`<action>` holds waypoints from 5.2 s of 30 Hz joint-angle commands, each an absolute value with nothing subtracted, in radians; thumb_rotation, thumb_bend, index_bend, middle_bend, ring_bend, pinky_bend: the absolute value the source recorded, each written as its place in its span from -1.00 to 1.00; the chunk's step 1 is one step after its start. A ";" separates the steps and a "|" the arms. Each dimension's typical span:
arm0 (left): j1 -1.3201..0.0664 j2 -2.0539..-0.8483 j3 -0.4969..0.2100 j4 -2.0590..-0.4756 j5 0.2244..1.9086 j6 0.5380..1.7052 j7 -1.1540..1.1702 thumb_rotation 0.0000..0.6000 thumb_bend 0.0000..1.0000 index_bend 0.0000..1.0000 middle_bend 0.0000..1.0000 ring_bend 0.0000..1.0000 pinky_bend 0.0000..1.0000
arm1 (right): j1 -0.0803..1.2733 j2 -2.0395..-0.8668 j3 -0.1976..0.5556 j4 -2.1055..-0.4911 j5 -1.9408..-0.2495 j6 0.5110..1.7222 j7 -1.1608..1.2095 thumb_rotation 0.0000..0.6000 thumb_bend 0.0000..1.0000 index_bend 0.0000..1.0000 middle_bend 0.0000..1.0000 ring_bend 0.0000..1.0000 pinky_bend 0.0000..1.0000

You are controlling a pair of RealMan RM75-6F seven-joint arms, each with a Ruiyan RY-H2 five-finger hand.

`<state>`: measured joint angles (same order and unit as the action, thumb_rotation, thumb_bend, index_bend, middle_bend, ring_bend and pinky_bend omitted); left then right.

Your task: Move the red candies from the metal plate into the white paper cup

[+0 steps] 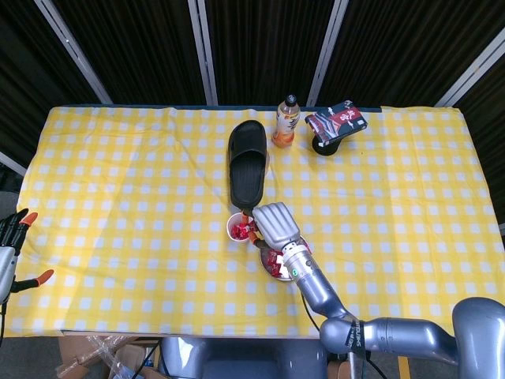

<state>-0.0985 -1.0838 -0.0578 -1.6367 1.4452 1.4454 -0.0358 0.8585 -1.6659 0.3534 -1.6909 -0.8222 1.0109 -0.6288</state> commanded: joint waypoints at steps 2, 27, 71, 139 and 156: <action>-0.101 -1.079 -0.059 -1.641 1.436 1.435 -0.043 1.00 -0.92 -0.96 -1.00 -1.00 -1.00 | 0.889 -1.691 0.358 -1.659 -0.805 1.006 -0.623 1.00 -0.06 0.07 0.64 0.78 0.69; -0.102 -1.072 -0.060 -1.652 1.424 1.427 -0.047 1.00 -0.92 -0.97 -1.00 -1.00 -1.00 | 0.950 -1.716 0.323 -1.604 -0.757 1.050 -0.624 1.00 -0.06 -0.28 0.64 0.78 0.69; -0.083 -1.100 -0.058 -1.629 1.471 1.496 -0.018 1.00 -0.92 -0.97 -1.00 -1.00 -1.00 | 0.629 -1.591 -0.015 -1.738 -0.986 1.240 -0.590 1.00 -0.21 -0.30 0.64 0.78 0.69; -0.082 -1.100 -0.064 -1.631 1.462 1.493 -0.020 1.00 -0.92 -0.97 -1.00 -1.00 -1.00 | 0.545 -1.574 0.092 -1.749 -1.106 1.166 -0.506 1.00 0.08 0.04 0.64 0.78 0.69; -0.087 -1.094 -0.062 -1.633 1.457 1.477 -0.029 1.00 -0.92 -0.97 -1.00 -1.00 -1.00 | 0.665 -1.574 0.256 -1.827 -1.026 1.139 -0.591 1.00 0.08 0.04 0.64 0.78 0.69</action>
<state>-0.0865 -1.0939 -0.0618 -1.6328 1.4572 1.4770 -0.0292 0.6493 -1.5650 0.2429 -1.8307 -1.0435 1.1499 -0.5794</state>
